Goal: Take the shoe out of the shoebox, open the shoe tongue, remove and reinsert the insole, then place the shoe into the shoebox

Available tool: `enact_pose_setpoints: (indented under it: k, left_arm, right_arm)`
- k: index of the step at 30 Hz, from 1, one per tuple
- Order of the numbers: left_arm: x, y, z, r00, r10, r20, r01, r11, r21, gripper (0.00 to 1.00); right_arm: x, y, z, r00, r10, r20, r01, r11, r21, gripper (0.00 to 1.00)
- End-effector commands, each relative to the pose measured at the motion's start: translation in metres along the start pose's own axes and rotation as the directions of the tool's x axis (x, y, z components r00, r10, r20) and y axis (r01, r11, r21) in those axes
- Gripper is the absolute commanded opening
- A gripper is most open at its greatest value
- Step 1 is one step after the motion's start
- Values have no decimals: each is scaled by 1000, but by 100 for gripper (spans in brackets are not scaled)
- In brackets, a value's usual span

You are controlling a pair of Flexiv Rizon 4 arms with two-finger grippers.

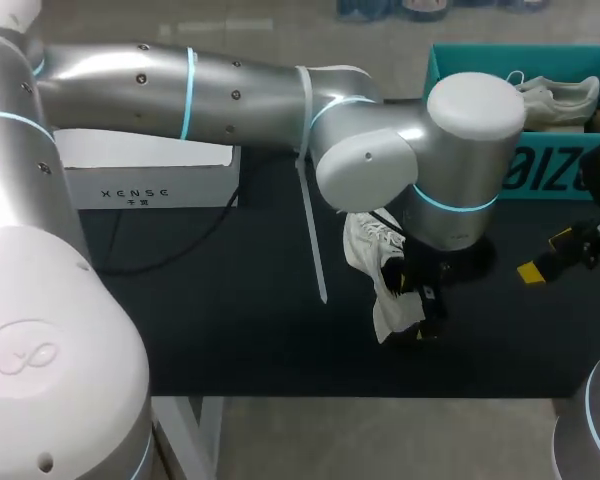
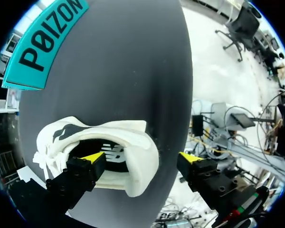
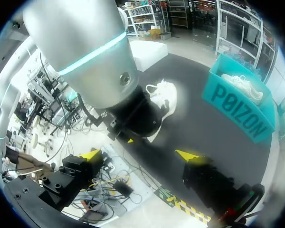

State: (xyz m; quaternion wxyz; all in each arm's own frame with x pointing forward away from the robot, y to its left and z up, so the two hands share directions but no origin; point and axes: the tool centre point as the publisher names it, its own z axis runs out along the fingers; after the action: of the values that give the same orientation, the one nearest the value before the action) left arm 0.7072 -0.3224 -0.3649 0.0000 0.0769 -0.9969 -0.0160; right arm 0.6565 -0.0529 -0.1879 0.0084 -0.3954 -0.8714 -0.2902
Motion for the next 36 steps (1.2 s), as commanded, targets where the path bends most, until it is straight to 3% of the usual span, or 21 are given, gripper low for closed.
enact_pose_setpoints:
  k: [1, 8, 25, 27, 29, 30, 31, 33, 36]
  left_arm:
    - [5, -6, 2, 1000, -10, 10, 10, 999, -30, 100]
    - [6, -7, 7, 1000, -19, 1, 19, 999, -37, 100]
    - [8, 7, -5, 998, -61, 33, 64, 995, -75, 98]
    - [7, 8, -2, 997, -69, 29, 71, 994, -83, 78]
    - [7, 10, -2, 997, -70, 21, 71, 995, -73, 35]
    - [7, 10, -1, 997, -71, 20, 72, 995, -75, 18]
    - [7, 11, -1, 998, -66, 14, 66, 995, -70, 7]
    - [7, 12, 0, 998, -67, 12, 68, 995, -71, 0]
    - [6, 14, -1, 998, -66, 9, 67, 995, -76, 0]
  right_arm:
    - [1, -2, 0, 1000, 0, 3, 0, 1000, -2, 100]
    - [1, -2, 0, 1000, 0, 3, 0, 1000, -2, 100]
    - [1, -2, 0, 1000, 0, 3, 0, 1000, -2, 100]
    - [1, -2, 0, 1000, 0, 3, 0, 1000, -2, 100]
    - [1, -2, 0, 1000, 0, 3, 0, 1000, -2, 100]
    - [1, -2, 0, 1000, 0, 3, 0, 1000, -2, 100]
    - [1, -2, 0, 1000, 0, 3, 0, 1000, -2, 100]
    - [1, -2, 0, 1000, 0, 3, 0, 1000, -2, 100]
    - [1, -2, 0, 1000, 0, 3, 0, 1000, -2, 100]
